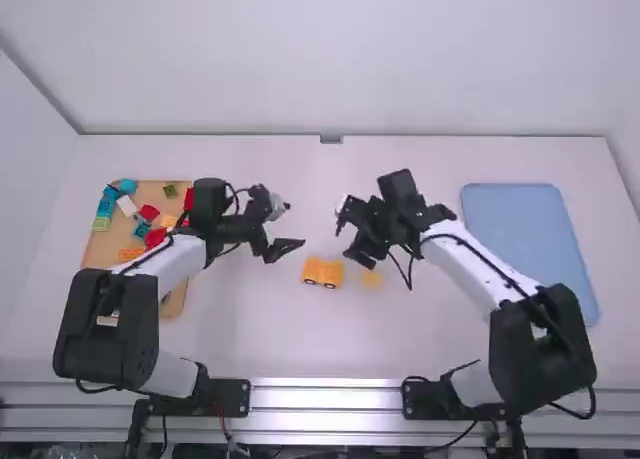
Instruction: Assemble lego blocks to make yellow taxi
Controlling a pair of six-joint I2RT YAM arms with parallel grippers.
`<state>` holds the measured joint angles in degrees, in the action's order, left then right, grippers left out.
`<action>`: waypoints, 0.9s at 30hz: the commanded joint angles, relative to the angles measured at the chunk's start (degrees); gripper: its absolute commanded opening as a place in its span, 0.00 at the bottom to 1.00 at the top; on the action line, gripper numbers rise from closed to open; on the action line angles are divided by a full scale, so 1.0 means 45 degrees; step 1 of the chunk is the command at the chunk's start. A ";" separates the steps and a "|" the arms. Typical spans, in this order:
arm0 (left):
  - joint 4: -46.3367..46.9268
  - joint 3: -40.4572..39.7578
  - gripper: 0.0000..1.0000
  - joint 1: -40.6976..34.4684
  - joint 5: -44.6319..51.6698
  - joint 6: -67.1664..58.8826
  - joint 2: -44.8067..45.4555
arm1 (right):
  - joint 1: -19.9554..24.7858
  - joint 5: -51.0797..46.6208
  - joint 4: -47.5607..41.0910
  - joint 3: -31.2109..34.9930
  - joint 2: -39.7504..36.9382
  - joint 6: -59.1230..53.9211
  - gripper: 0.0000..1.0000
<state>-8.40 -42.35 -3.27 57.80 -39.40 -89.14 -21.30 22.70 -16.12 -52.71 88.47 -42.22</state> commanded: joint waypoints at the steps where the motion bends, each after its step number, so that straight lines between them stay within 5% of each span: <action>1: 0.0423 0.0058 0.99 0.0029 0.1185 -0.3152 -0.0136 | 0.0661 0.2035 0.1783 0.1812 0.0136 0.0345 0.98; 7: -0.0243 0.0053 0.99 0.0058 0.1899 -0.3672 -0.1389 | 0.1661 0.4629 0.7237 0.4415 0.0151 0.2089 0.98; 14: -0.1914 -0.0214 0.99 -0.0029 0.3259 -0.3687 -0.3526 | 0.2618 0.6227 0.7985 0.5921 0.0277 -0.0087 0.98; 22: -0.1783 -0.0928 0.99 -0.0121 0.4342 -0.3691 -0.4979 | 0.3575 0.7310 1.0792 0.7121 0.2535 -0.0301 1.00; 27: -0.1671 -0.0806 0.99 -0.0107 0.4255 -0.3691 -0.4979 | 0.3628 0.7189 1.1288 0.7373 0.3424 -0.1370 0.80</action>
<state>-16.01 -45.87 -3.33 74.61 -55.18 -111.11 -4.97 53.74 34.39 -19.75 102.54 -45.56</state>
